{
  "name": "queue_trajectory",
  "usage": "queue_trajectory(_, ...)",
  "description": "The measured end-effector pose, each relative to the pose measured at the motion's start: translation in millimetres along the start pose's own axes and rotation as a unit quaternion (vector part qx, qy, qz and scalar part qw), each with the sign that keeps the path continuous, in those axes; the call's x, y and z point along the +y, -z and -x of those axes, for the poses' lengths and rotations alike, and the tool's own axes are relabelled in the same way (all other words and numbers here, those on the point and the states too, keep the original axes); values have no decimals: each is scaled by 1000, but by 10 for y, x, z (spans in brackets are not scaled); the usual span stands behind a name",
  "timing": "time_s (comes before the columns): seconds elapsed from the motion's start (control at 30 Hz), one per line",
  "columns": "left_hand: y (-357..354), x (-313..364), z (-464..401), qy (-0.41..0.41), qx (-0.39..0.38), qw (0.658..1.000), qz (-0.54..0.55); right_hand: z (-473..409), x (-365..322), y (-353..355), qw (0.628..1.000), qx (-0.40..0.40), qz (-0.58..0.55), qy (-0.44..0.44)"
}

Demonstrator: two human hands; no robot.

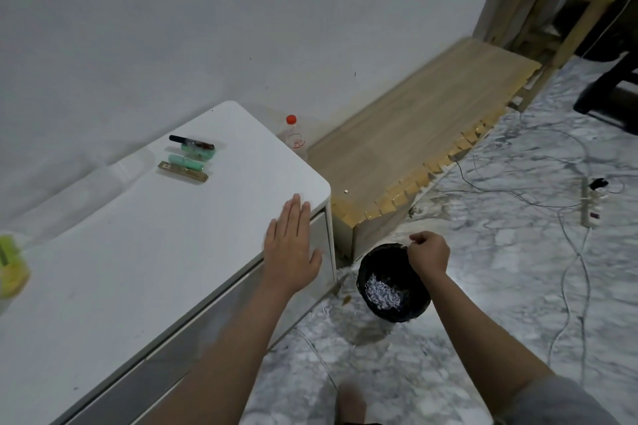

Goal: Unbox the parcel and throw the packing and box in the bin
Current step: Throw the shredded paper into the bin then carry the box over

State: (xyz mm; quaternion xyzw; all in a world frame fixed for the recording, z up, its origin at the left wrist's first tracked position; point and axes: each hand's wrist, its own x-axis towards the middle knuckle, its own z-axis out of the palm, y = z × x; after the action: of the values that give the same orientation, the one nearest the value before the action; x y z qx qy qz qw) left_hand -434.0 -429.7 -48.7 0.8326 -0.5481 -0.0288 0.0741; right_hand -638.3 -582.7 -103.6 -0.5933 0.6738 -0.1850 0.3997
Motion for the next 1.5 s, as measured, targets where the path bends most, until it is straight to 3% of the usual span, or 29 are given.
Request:
queue_trajectory(0.23, -21, -34, 4, -14, 10, 1000, 24, -48, 29, 103, 999, 18, -38, 8)
queue_trajectory(0.37, 63, -48, -15, 1, -4, 991, 135, 97, -136, 58, 996, 16, -72, 40)
queue_trajectory(0.53, 283, -165, 184, 59, 45, 954, 290, 500, -717, -179, 981, -3, -111, 160)
queue_trajectory(0.67, 495, -557, 510, 161, 119, 925, 324, 977, -1269, -592, 929, -19, -118, 350)
queue_trajectory(0.8, 793, -1203, 986, 233, 233, 897, 296, 1601, -1812, -1176, 881, -109, -121, 444)
queue_trajectory(0.93, 1144, -1923, 1621, 316, 332, 850, 261, 2337, -2226, -1856, 842, -212, -154, 471)
queue_trajectory(1.03, 1363, -2509, 2127, 384, 403, 815, 158, 2969, -2484, -2323, 811, -266, -181, 489)
queue_trajectory(1.17, 1589, -3192, 2758, 504, 445, 735, 88, 3739, -2790, -2871, 782, -347, -197, 480)
queue_trajectory(1.3, 1777, -3763, 3236, 594, 438, 657, 155, 4265, -3152, -3393, 759, -401, -163, 487)
queue_trajectory(1.5, 1881, -4434, 3453, 570, 410, 602, 380, 4594, -3668, -4048, 764, -475, -17, 436)
